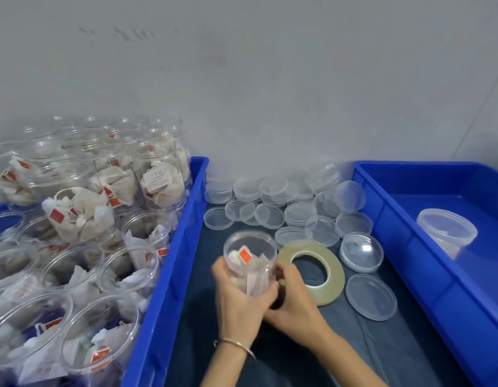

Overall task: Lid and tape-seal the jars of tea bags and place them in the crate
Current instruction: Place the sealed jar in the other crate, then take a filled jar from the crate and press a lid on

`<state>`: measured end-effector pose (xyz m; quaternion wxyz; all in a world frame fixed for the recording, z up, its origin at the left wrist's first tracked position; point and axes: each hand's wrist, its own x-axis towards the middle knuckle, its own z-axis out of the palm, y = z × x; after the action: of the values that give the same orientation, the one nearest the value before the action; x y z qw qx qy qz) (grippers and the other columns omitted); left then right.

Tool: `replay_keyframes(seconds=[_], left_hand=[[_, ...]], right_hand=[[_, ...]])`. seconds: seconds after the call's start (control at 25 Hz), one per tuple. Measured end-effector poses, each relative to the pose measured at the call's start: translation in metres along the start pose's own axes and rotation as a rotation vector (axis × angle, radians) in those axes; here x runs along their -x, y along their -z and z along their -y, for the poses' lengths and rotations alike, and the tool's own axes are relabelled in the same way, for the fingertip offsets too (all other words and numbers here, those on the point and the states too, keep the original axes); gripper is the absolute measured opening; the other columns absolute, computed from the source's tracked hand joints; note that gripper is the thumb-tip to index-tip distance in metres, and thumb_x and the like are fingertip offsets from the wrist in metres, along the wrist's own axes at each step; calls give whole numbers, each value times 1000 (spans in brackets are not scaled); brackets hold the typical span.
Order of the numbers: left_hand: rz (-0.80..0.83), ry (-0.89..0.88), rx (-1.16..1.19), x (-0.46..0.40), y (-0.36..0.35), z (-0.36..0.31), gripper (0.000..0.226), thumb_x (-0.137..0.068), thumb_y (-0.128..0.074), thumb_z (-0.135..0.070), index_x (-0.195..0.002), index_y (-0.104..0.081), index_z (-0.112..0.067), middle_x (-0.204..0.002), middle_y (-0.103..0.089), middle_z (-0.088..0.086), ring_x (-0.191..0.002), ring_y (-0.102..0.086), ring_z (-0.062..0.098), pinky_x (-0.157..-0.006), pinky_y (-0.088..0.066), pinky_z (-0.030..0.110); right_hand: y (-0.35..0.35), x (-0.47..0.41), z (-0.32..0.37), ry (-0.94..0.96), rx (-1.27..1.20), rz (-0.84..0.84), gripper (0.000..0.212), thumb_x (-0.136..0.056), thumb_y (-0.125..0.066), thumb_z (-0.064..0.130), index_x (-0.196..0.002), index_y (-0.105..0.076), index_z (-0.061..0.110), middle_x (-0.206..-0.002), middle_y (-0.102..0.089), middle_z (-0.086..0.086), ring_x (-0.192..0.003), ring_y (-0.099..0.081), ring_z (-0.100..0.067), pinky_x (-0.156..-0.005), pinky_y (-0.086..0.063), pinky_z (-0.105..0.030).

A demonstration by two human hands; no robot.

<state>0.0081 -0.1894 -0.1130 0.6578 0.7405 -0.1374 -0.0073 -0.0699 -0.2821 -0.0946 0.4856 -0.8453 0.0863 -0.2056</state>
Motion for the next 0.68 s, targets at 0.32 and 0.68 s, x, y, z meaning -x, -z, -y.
replay_keyframes(seconds=[0.32, 0.68], left_hand=[[178, 28, 73, 10, -25, 15, 87, -52, -91, -6, -125, -44, -12, -110, -63, 2, -98, -63, 15, -85, -50, 30], [551, -19, 246, 13, -28, 9, 73, -55, -85, -12, -116, -45, -19, -107, -66, -15, -99, -64, 6, -79, -50, 18]], right_hand=[[32, 20, -31, 61, 216, -151, 63, -68, -53, -14, -122, -55, 18, -114, -59, 8, -105, -54, -3, -89, -46, -24], [119, 45, -64, -710, 1065, -55, 72, -90, -25, 69, -150, -7, 35, -153, -24, -6, -141, -21, -21, -113, -23, -41]])
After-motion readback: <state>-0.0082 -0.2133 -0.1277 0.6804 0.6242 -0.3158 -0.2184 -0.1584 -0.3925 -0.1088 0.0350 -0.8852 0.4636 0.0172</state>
